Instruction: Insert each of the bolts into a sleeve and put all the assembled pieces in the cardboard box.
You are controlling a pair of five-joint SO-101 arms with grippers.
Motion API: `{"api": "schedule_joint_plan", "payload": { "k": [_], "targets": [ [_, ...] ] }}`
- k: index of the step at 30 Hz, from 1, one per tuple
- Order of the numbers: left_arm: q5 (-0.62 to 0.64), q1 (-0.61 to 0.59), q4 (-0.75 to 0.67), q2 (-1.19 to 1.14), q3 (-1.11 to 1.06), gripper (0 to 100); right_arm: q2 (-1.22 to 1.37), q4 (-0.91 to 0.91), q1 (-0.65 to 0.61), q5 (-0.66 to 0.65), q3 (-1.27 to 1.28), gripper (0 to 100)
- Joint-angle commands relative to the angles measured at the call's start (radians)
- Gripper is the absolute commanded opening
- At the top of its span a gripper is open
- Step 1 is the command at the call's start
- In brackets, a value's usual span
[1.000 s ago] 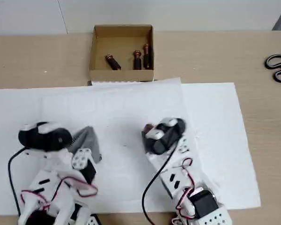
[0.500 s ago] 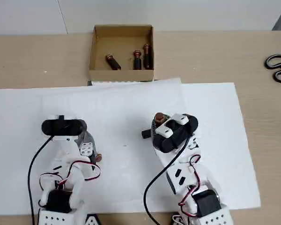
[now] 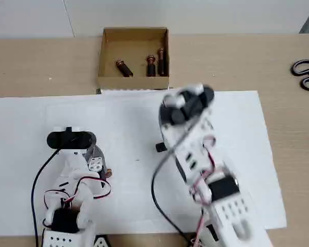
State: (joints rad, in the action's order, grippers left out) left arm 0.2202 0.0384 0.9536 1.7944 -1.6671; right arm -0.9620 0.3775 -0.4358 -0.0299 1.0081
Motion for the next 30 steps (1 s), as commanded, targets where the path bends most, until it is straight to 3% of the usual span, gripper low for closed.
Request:
{"api": "schedule_joint_plan", "payload": {
  "k": [1, 9, 18, 25, 30],
  "targets": [
    [-0.002, -0.005, -0.023, 0.006, 0.005, 1, 0.302, -0.077, 0.028, 0.026, -0.281, 0.2],
    [-0.002, -0.005, -0.023, 0.006, 0.005, 1, 0.969, -0.147, 0.113, 0.054, -0.879, 0.2],
    [-0.002, -0.005, -0.023, 0.006, 0.005, 1, 1.596, -0.145, 0.122, 0.054, -1.564, 0.3],
    [0.003, -0.005, -0.023, 0.006, 0.005, 1, 1.914, -0.137, 0.122, 0.095, -1.966, 0.4],
    [0.003, -0.005, -0.021, 0.006, 0.005, 1, 2.032, -0.013, 0.108, 0.095, -2.159, 0.5]
  ]
}}
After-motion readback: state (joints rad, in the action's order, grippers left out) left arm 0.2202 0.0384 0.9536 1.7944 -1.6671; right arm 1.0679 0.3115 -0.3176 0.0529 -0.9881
